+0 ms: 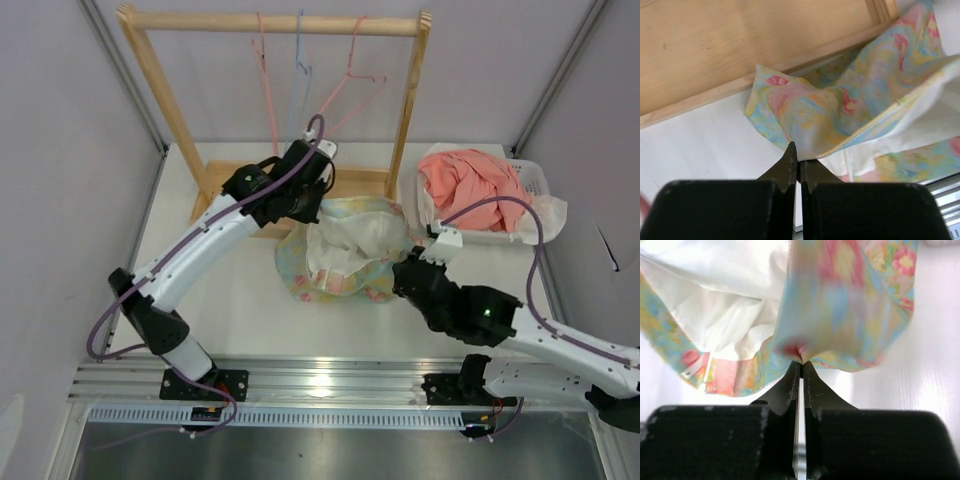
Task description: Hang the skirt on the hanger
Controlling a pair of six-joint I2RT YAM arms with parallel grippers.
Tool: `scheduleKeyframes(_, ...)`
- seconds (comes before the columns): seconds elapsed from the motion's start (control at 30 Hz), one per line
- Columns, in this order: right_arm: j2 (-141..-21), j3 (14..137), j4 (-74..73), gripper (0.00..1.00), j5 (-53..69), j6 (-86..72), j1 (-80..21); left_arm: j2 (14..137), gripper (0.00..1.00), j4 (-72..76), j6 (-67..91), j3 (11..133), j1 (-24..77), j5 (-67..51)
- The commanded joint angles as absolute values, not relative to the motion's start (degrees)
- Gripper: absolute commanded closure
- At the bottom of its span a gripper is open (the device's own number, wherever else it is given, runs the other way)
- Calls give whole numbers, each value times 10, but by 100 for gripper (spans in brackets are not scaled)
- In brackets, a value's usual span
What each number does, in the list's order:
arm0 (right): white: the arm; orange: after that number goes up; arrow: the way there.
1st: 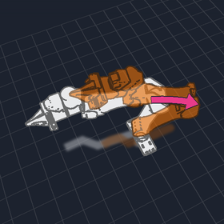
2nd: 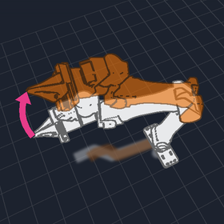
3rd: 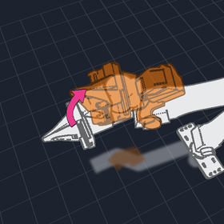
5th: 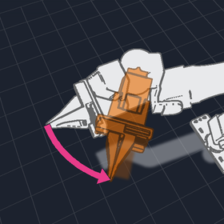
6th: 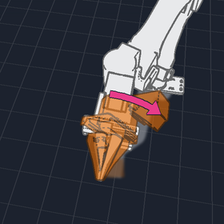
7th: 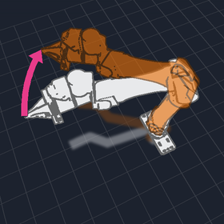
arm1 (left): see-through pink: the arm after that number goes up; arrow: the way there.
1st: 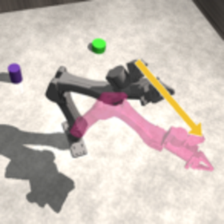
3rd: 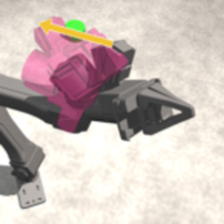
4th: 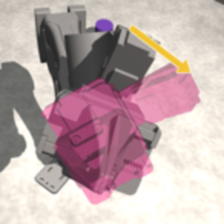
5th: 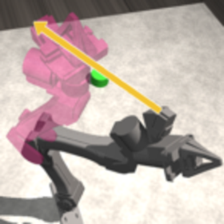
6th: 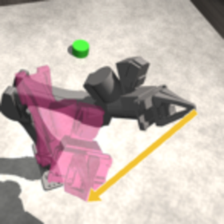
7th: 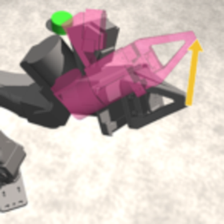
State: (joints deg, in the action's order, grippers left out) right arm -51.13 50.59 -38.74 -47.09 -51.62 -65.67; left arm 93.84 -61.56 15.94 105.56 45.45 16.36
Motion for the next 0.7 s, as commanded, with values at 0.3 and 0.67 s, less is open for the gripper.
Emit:
scheduleKeyframes(0.3,-551,898,-582,100,-461,-324,-600,795,100,-664,156,1145,376,192)
scheduleKeyframes(0.67,-618,1002,-532,100,-358,-201,-433,765,100,-612,187,1172,340,229)
